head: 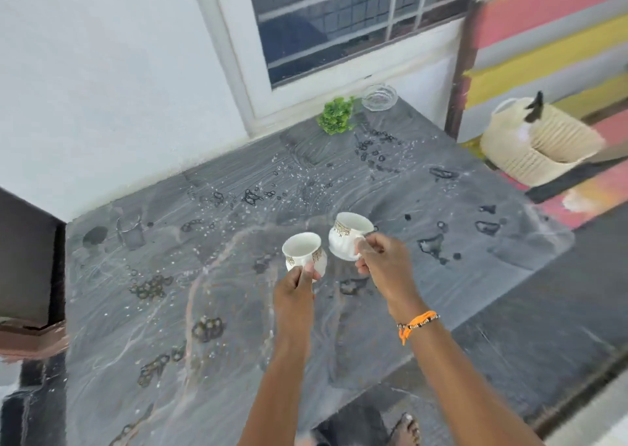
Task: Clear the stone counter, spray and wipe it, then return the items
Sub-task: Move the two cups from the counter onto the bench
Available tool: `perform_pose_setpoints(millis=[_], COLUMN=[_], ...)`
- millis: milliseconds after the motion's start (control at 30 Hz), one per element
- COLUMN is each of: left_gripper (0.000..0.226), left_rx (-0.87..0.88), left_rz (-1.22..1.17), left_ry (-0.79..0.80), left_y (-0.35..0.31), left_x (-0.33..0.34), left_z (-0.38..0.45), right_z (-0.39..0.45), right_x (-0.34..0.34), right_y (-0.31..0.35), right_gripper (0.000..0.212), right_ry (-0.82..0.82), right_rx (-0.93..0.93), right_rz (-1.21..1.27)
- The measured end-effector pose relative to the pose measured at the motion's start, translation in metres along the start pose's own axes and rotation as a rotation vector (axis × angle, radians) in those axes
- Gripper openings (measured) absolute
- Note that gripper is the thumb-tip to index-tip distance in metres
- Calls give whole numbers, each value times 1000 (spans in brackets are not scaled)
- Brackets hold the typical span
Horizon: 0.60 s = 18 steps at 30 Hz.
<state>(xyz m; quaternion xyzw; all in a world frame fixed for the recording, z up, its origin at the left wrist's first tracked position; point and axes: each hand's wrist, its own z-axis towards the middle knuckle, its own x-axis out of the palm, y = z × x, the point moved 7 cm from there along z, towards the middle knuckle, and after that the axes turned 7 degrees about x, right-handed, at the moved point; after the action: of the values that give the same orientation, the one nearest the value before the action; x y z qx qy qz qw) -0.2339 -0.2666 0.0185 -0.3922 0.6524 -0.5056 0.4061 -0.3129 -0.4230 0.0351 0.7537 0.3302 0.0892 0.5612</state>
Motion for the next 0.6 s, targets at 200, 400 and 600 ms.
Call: perform_pose_setpoints(millis=[200, 400, 600], left_gripper=[37, 35, 34], left_rx=[-18, -9, -50], left_rz=[-30, 41, 62], left_ry=[155, 348, 453], left_y=[-8, -16, -19], left_x=[133, 256, 369], left_z=[-46, -66, -58], right_z=[16, 48, 99], right_x=[-142, -259, -344], right_y=[-23, -54, -82], right_gripper=[27, 26, 28], right_ry=[-139, -310, -382], right_rx=[-37, 24, 122], right_rz=[13, 73, 210])
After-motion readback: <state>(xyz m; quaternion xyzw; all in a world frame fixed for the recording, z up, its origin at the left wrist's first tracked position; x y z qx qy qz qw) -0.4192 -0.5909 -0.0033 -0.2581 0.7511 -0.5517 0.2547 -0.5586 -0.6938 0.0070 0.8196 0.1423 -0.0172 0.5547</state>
